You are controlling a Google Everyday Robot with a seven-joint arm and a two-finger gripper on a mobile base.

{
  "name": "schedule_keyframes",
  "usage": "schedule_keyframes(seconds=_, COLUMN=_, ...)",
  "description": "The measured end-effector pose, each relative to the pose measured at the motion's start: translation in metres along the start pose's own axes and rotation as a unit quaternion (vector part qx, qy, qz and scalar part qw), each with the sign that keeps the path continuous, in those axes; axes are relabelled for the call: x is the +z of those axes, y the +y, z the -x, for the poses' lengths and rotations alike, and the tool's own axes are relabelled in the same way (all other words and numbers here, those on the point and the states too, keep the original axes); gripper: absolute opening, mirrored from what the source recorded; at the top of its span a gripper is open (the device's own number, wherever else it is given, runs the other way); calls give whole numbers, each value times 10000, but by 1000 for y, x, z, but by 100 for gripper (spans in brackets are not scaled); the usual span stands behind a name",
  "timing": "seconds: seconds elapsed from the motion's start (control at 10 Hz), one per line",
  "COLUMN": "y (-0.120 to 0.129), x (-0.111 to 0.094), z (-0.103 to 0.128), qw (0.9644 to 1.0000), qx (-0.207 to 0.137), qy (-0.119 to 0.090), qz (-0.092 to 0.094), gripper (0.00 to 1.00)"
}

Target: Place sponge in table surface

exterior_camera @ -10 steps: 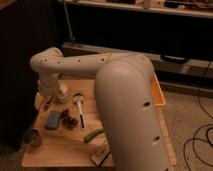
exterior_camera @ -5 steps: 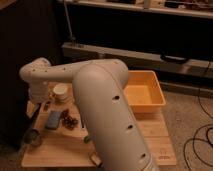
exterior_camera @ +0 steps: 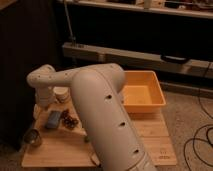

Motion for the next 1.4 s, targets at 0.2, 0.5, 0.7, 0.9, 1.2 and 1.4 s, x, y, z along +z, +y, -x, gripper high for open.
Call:
schedule_keyframes(seconds=0.2, y=-3, x=4, z=-1, qw=9999, qx=111, qy=95, qz=-8, gripper=80)
schedule_keyframes(seconds=0.5, y=-9, x=18, z=-7, qw=9993, qx=307, qy=225, qz=-27, gripper=80)
schedule_keyframes(seconds=0.7, y=-8, x=26, z=-10, qw=9988, qx=358, qy=287, qz=-187, gripper=80)
schedule_keyframes(seconds=0.9, y=-10, x=33, z=-15, qw=9980, qx=422, qy=343, qz=-334, gripper=80)
schedule_keyframes(seconds=1.2, y=-17, x=40, z=-20, qw=9981, qx=515, qy=326, qz=-91, gripper=80)
schedule_keyframes(seconds=1.4, y=-20, x=44, z=-21, qw=9981, qx=528, qy=320, qz=55, gripper=80)
